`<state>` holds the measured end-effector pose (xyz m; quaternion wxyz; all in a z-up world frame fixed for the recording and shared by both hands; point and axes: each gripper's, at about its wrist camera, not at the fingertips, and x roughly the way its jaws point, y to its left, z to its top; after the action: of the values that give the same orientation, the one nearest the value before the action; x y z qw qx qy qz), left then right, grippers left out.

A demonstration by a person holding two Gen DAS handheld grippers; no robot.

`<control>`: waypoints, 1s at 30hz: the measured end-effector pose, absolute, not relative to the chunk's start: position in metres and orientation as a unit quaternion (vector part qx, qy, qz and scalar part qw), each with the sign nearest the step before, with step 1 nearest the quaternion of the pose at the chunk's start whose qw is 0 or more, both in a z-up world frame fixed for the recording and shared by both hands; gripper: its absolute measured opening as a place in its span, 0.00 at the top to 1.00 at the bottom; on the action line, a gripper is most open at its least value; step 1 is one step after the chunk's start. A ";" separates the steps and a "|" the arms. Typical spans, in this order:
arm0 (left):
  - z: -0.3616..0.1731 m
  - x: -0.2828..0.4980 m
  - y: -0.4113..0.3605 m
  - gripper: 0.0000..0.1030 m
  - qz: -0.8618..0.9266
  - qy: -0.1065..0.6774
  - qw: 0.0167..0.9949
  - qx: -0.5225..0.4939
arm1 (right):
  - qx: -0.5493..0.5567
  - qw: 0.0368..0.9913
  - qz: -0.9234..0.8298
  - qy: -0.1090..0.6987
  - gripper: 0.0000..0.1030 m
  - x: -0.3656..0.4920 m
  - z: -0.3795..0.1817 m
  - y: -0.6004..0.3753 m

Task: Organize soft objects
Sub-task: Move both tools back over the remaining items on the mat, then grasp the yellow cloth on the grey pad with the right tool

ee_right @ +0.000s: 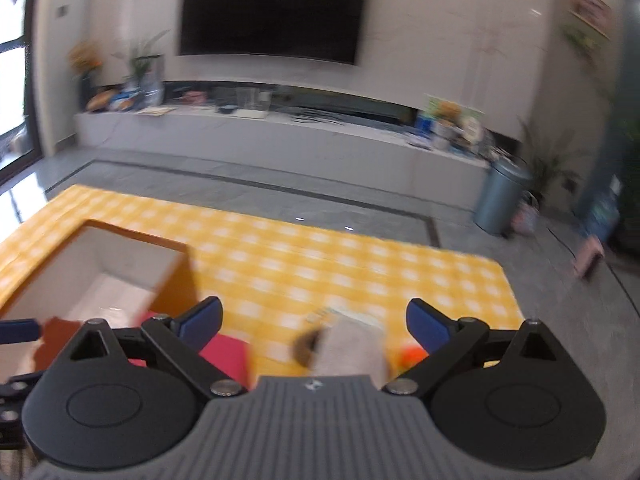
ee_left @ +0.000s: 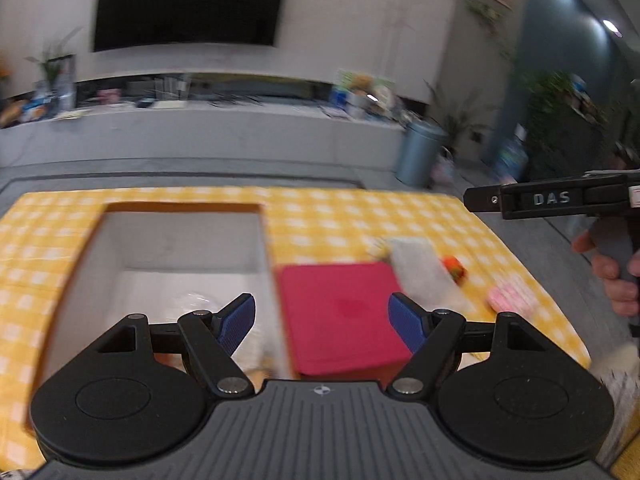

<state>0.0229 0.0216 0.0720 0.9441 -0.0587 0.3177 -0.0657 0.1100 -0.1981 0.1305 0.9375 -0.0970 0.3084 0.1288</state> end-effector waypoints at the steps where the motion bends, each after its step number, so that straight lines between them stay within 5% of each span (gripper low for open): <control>1: 0.070 0.025 0.014 0.13 -0.070 0.321 0.943 -0.051 | -0.092 0.938 0.116 0.313 0.06 0.111 0.122 -0.211; 13: 0.035 0.050 -0.069 0.13 -0.108 0.387 0.916 -0.001 | -0.056 0.881 0.046 0.467 0.09 0.148 -0.010 -0.285; 15: 0.031 0.051 -0.078 0.13 -0.114 0.382 0.917 0.007 | -0.081 0.867 0.032 0.490 0.18 0.154 -0.027 -0.283; 17: 0.029 0.049 -0.086 0.13 -0.121 0.379 0.917 0.019 | -0.098 0.859 0.021 0.503 0.40 0.155 -0.040 -0.285; 27: 0.028 0.048 -0.079 0.13 -0.135 0.372 0.918 0.003 | -0.123 0.835 0.054 0.534 0.47 0.154 -0.051 -0.268; 30: 0.030 0.045 -0.074 0.13 -0.141 0.367 0.920 0.000 | -0.116 0.838 0.064 0.529 0.80 0.153 -0.048 -0.267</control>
<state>0.0454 -0.0742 0.0300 0.9196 0.0000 0.3667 -0.1412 0.1527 -0.2673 -0.0483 0.8381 -0.1161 0.5292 0.0638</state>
